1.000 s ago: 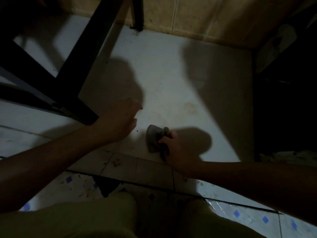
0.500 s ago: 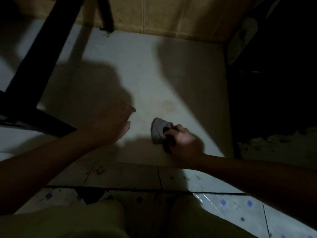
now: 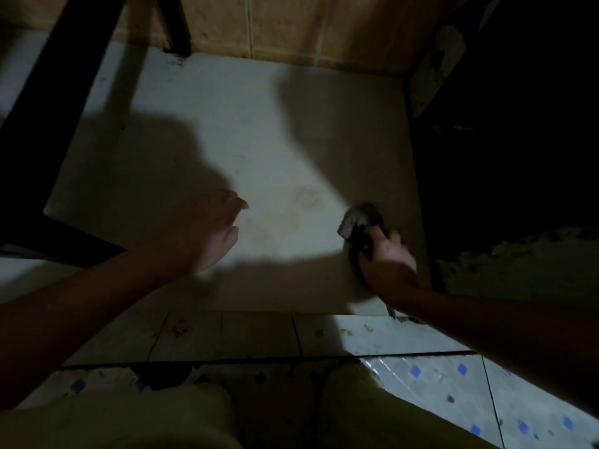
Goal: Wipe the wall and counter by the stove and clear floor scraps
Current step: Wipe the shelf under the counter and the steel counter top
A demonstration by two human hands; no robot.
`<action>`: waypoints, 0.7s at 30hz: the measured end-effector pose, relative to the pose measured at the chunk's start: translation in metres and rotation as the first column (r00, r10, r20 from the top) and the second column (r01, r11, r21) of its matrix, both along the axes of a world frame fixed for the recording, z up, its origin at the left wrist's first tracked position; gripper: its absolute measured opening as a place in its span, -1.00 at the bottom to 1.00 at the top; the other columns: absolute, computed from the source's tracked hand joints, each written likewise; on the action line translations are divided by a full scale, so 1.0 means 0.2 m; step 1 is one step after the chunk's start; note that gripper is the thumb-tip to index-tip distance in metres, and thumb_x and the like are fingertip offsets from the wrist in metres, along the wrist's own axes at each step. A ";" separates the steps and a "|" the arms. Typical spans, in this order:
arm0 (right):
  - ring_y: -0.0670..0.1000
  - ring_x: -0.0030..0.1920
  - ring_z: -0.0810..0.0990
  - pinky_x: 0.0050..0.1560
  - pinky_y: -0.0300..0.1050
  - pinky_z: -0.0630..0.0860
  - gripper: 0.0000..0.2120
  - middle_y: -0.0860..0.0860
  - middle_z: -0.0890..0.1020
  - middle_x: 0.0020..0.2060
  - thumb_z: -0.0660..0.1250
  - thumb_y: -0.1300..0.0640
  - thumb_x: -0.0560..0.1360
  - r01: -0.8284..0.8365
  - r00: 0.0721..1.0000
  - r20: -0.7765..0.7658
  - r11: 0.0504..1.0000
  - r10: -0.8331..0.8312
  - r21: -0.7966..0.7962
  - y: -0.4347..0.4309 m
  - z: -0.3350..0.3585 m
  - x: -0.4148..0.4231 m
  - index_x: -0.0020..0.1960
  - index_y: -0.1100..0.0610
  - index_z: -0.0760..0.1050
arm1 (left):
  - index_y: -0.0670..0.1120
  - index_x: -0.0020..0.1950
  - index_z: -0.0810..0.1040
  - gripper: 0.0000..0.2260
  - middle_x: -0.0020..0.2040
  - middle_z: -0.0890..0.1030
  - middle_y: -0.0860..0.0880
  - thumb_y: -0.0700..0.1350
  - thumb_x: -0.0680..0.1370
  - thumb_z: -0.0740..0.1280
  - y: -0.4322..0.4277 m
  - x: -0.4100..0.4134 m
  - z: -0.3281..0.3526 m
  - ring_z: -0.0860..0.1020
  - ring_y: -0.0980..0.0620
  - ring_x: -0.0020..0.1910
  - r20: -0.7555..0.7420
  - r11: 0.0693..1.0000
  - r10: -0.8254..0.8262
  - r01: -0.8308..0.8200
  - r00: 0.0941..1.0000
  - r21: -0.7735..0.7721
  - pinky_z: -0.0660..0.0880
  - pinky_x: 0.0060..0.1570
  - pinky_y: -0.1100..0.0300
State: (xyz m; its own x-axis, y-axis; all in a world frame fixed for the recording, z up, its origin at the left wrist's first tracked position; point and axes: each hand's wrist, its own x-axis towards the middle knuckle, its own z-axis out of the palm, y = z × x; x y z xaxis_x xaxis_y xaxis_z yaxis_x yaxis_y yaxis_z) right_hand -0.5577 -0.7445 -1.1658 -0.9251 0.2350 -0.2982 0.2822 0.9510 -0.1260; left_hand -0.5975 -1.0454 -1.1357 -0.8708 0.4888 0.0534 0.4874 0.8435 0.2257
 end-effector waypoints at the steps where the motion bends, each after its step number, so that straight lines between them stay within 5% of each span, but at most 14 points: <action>1: 0.20 0.12 0.49 0.10 0.09 0.50 -0.54 0.16 0.39 0.23 0.25 -0.01 0.53 -0.017 1.000 -0.003 1.000 0.017 0.008 -0.02 0.00 0.01 0.40 0.01 0.27 | -0.22 0.09 0.51 -0.66 -0.02 0.55 -0.23 -0.27 0.34 0.43 -0.02 -0.01 0.00 0.55 -0.26 -0.07 0.011 1.000 0.023 -0.023 1.000 0.003 0.51 -0.05 -0.05; 4: 0.23 0.03 0.53 0.08 0.13 0.50 -0.59 0.20 0.44 0.15 0.29 0.01 0.51 -0.167 0.982 -0.094 0.985 0.163 -0.035 -0.11 -0.01 0.04 0.32 0.09 0.38 | -0.25 0.08 0.53 -0.64 0.01 0.56 -0.28 -0.32 0.30 0.47 -0.03 -0.01 0.00 0.54 -0.31 -0.01 0.064 0.998 0.068 -0.069 0.996 0.002 0.50 0.00 -0.10; 9: 0.26 -0.27 0.59 -0.22 0.10 0.55 -0.68 0.24 0.57 -0.10 0.43 0.11 0.36 -0.417 0.895 -0.194 0.908 0.401 -0.045 -0.25 -0.03 0.05 0.08 0.18 0.55 | -0.18 0.10 0.48 -0.69 0.04 0.55 -0.24 -0.26 0.37 0.40 -0.01 -0.02 -0.04 0.54 -0.26 0.00 0.064 0.997 0.073 -0.074 0.995 0.020 0.49 0.00 0.01; 17: 0.23 -0.18 0.60 -0.09 0.04 0.48 -0.68 0.17 0.57 -0.03 0.31 0.00 0.41 -0.414 0.906 -0.151 0.904 0.396 -0.109 -0.31 0.00 -0.13 0.12 0.10 0.56 | -0.15 0.22 0.42 -0.68 0.14 0.49 -0.20 -0.12 0.48 0.21 0.01 -0.11 0.00 0.49 -0.23 0.06 0.037 0.998 0.056 -0.057 0.998 0.028 0.49 0.04 -0.06; 21: 0.19 0.02 0.53 0.11 0.03 0.39 -0.67 0.11 0.48 0.13 0.26 -0.01 0.50 -0.324 0.946 -0.042 0.941 0.321 -0.096 -0.30 0.04 -0.31 0.25 0.01 0.45 | -0.13 0.30 0.40 -0.65 0.14 0.52 -0.17 -0.20 0.52 0.28 0.04 -0.11 0.00 0.51 -0.16 -0.01 0.186 0.966 0.221 -0.241 0.957 0.092 0.42 -0.04 0.05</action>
State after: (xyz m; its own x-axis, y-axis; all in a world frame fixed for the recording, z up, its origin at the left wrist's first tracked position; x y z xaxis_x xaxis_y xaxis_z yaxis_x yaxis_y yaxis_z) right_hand -0.6205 -0.8041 -1.1588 -0.9538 -0.1072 -0.2808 -0.0420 0.9726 -0.2288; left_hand -0.6199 -1.0372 -1.1348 -0.9599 0.2729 -0.0648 0.2275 0.8926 0.3891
